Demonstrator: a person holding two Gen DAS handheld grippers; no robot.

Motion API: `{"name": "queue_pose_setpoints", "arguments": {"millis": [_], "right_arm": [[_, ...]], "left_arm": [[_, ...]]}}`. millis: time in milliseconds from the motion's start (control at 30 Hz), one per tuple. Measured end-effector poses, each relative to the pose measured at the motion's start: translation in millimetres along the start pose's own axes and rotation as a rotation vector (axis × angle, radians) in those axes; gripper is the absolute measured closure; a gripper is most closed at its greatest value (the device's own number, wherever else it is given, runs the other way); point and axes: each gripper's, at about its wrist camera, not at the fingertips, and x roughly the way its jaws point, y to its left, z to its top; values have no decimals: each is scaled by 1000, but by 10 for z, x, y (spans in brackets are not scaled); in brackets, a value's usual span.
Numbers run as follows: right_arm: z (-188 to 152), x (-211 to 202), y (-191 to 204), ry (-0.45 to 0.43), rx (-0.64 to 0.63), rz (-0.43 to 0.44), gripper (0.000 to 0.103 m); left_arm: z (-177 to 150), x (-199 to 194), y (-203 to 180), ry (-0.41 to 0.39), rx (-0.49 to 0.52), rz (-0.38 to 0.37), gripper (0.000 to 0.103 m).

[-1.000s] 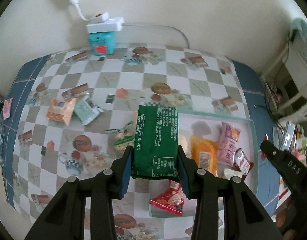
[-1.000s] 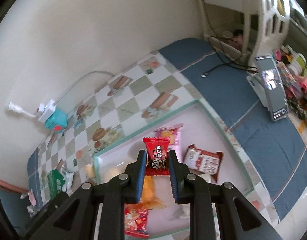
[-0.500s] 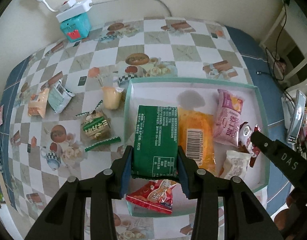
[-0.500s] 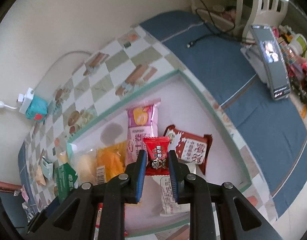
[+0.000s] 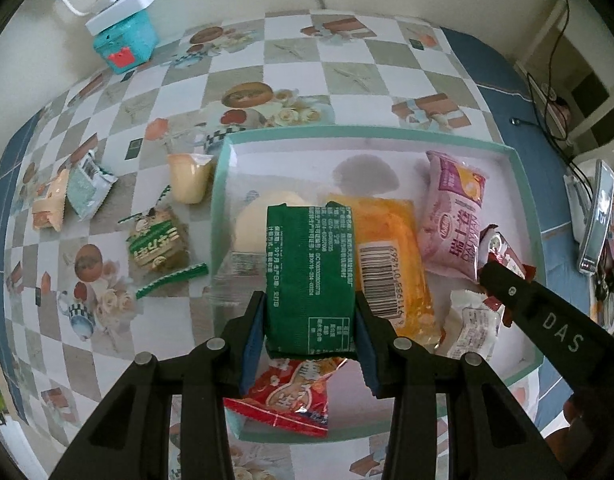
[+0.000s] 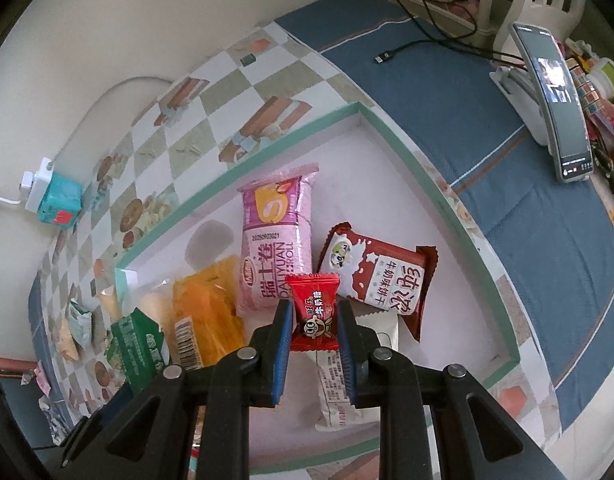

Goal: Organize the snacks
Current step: 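Open both tools to drop the green box and red candy into the tray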

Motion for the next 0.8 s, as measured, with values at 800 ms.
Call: {"name": "queue_pose_setpoints", "arguments": {"millis": [800], "right_arm": [[70, -359, 125, -88, -32, -16, 43]], "left_arm": [[72, -287, 132, -52, -40, 25, 21]]}}
